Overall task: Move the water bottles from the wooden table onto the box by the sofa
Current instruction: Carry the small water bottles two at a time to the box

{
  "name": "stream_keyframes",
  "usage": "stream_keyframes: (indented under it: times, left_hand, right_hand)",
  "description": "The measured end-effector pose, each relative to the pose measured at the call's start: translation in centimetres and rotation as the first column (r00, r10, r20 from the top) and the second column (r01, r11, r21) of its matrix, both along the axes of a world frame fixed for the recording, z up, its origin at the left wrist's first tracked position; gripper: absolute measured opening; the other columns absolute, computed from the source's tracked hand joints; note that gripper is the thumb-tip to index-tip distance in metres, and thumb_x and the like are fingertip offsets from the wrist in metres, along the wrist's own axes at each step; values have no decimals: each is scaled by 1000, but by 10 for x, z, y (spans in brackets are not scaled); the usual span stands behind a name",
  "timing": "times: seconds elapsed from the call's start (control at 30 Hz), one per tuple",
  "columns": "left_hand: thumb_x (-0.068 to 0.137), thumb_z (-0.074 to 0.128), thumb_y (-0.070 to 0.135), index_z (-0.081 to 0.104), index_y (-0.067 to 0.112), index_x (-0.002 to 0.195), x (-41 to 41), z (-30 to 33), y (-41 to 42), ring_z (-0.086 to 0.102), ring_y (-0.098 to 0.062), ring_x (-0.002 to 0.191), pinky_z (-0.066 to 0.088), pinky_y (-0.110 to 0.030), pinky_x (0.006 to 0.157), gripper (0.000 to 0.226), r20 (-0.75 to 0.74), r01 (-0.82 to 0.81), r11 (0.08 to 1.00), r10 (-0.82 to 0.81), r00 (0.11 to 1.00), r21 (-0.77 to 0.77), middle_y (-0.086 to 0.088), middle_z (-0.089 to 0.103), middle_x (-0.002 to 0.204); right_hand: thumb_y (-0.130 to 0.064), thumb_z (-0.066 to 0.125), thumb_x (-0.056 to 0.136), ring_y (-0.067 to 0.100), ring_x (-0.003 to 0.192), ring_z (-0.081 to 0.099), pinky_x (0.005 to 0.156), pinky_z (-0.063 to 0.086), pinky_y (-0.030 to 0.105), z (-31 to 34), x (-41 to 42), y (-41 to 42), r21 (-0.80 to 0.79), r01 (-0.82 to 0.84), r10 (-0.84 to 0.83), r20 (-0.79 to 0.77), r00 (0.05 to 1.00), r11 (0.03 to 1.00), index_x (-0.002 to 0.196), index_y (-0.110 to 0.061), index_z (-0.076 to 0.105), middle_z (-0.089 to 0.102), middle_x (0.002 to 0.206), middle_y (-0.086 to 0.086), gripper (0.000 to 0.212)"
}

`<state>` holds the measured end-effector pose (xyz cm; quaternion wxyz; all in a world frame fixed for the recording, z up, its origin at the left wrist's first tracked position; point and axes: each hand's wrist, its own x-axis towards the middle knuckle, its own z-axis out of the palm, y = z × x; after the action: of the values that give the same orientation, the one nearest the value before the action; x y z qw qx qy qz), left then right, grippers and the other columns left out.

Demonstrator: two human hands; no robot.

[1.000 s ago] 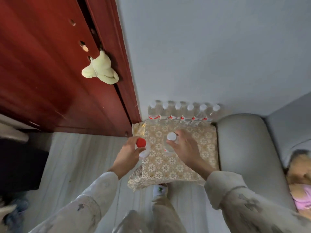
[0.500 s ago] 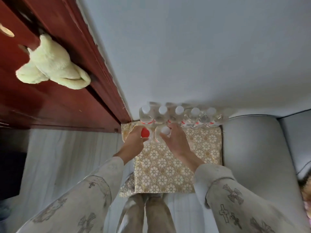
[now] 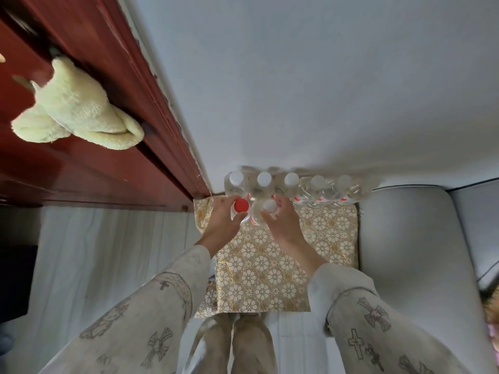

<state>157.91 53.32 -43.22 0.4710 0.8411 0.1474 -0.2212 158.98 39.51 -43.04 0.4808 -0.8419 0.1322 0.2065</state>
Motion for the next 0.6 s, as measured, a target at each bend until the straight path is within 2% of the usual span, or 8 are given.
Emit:
stream_keyframes:
  times: [0.1, 0.2, 0.33, 0.4, 0.47, 0.5, 0.53, 0.6]
  left_hand:
    - [87, 56, 23, 33, 12, 136, -4, 11, -1, 41, -25, 127, 32, -38, 105, 56, -47, -48, 999, 47, 998, -12, -11, 39, 139]
    - [88, 54, 26, 31, 14, 137, -15, 29, -3, 39, -24, 128, 33, -36, 100, 56, -51, -103, 992, 99, 994, -75, -9, 42, 141]
    - [90, 51, 27, 27, 17, 141, -57, 52, 3, 40, -25, 130, 34, -40, 107, 57, -106, -258, 961, 248, 963, -96, -9, 39, 144]
    - [91, 47, 28, 32, 17, 139, -88, 66, 9, 47, -21, 120, 37, -30, 96, 51, -128, -365, 924, 350, 928, -117, -6, 47, 136]
    - [93, 44, 24, 40, 12, 132, -124, 77, 16, 55, -12, 90, 42, -24, 79, 42, -106, -461, 881, 451, 886, -106, -1, 59, 109]
    - [93, 44, 23, 44, 9, 129, -146, 82, 21, 51, -8, 76, 43, -23, 71, 38, -87, -517, 849, 510, 856, -106, 2, 60, 95]
    - [93, 45, 21, 46, 9, 125, -169, 84, 27, 50, -7, 71, 45, -24, 69, 35, -75, -584, 803, 579, 812, -119, 3, 59, 91]
    - [92, 48, 20, 55, 15, 115, -222, 85, 38, 54, -15, 82, 47, -32, 77, 25, -74, -714, 681, 713, 697, -161, -4, 59, 101]
  right_hand:
    - [-23, 59, 84, 9, 102, 45, 91, 38, 25, 17, -6, -5, 47, -18, 20, -53, 998, 999, 129, -14, 36, 51, 125, 4, 51]
    - [-24, 55, 87, 14, 99, 50, 84, 44, 30, 36, -18, -9, 35, -30, 32, -67, 997, 999, 126, -14, 41, 52, 125, 4, 43]
    - [-29, 48, 91, 20, 116, 51, 90, 40, 30, 59, -43, -11, -19, -228, 225, -111, 968, 973, 131, -9, 41, 52, 133, 7, 45]
    - [-31, 47, 92, 23, 111, 56, 78, 43, 25, 76, -56, -5, 9, -377, 375, -126, 918, 926, 128, -8, 44, 57, 122, 6, 44]
    - [-32, 46, 92, 24, 101, 61, 73, 46, 22, 94, -71, 8, 57, -517, 520, -130, 845, 854, 123, -8, 49, 60, 109, 4, 40]
    - [-32, 45, 92, 21, 95, 62, 74, 46, 22, 101, -80, 18, 67, -580, 584, -126, 802, 812, 119, -7, 51, 62, 102, 3, 38]
    - [-31, 45, 92, 16, 89, 62, 74, 47, 22, 106, -91, 28, 75, -636, 641, -122, 758, 768, 116, -7, 53, 61, 96, -1, 35]
    - [-29, 44, 93, 10, 88, 60, 77, 49, 23, 114, -115, 52, 99, -728, 735, -117, 668, 678, 115, -8, 54, 59, 91, -7, 32]
